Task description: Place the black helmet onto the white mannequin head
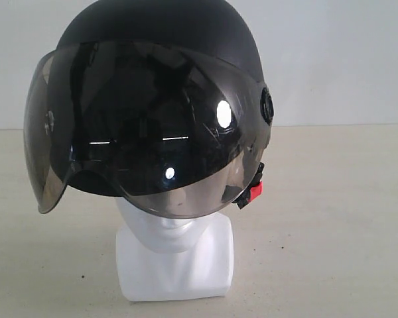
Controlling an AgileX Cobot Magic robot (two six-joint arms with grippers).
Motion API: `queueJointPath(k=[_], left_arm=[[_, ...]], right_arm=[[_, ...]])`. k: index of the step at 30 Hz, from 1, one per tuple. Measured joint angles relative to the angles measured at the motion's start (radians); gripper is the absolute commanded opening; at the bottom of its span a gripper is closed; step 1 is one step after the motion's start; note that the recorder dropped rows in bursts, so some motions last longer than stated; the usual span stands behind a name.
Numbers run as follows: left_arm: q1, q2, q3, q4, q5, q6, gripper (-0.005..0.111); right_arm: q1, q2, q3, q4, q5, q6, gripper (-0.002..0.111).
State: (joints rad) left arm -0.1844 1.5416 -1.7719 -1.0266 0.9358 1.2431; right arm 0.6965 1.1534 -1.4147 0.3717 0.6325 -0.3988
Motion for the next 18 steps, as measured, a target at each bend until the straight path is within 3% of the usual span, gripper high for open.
queueJointPath(k=[6,18], left_arm=[[0.119,0.114,-0.007,-0.231,0.251,0.129,0.004],[0.131,0.155,-0.007,-0.280,0.278,0.181,0.004]], right_arm=[[0.000,0.065,-0.083,0.096,0.126,-0.051,0.000],[0.002,0.189,-0.110,0.195,0.135,-0.098,0.000]])
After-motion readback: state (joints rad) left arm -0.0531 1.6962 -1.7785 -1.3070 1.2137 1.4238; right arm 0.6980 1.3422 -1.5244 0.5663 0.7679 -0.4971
